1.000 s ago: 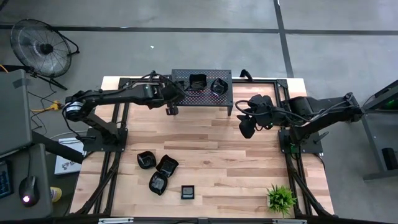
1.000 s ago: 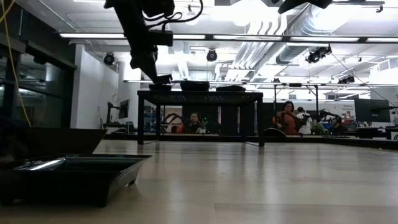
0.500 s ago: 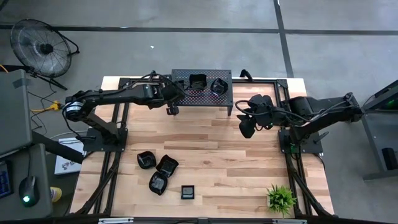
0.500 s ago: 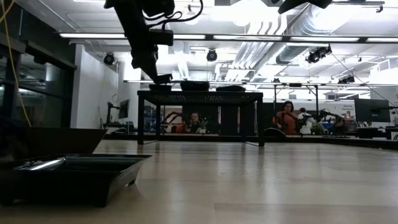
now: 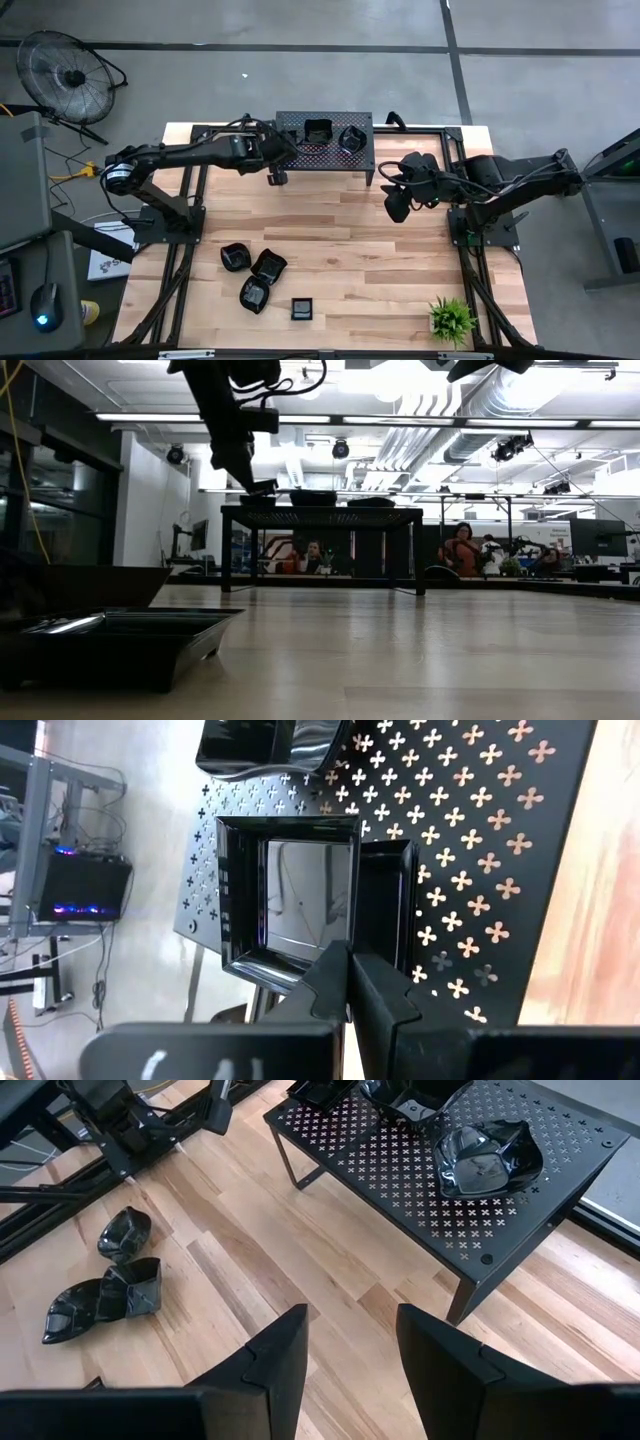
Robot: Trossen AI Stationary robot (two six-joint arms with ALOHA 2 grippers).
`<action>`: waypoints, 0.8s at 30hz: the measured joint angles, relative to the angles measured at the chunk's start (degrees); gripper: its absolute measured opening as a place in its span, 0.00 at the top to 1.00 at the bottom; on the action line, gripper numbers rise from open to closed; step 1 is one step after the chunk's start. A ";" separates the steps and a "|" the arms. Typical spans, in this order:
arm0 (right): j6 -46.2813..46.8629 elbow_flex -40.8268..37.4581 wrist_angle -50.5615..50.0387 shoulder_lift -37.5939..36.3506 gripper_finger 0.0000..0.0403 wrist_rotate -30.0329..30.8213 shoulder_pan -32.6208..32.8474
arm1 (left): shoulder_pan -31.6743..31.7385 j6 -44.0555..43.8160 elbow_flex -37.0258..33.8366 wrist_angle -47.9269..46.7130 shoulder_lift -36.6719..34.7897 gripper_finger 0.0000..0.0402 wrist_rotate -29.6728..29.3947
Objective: Pick & Place Mini shaped plates
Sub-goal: Stack the square plate on top of the square plate on the shelf
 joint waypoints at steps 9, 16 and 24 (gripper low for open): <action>0.09 0.00 0.00 0.02 0.63 -0.46 0.00 | 4.06 0.47 0.00 -0.22 0.00 0.99 3.16; 0.00 0.00 -0.03 0.02 0.63 -0.44 0.00 | 4.53 1.56 -0.02 0.08 1.18 0.99 5.48; -0.02 0.00 -0.23 0.02 0.63 0.02 -0.02 | 4.55 1.55 0.02 0.15 1.03 0.99 5.59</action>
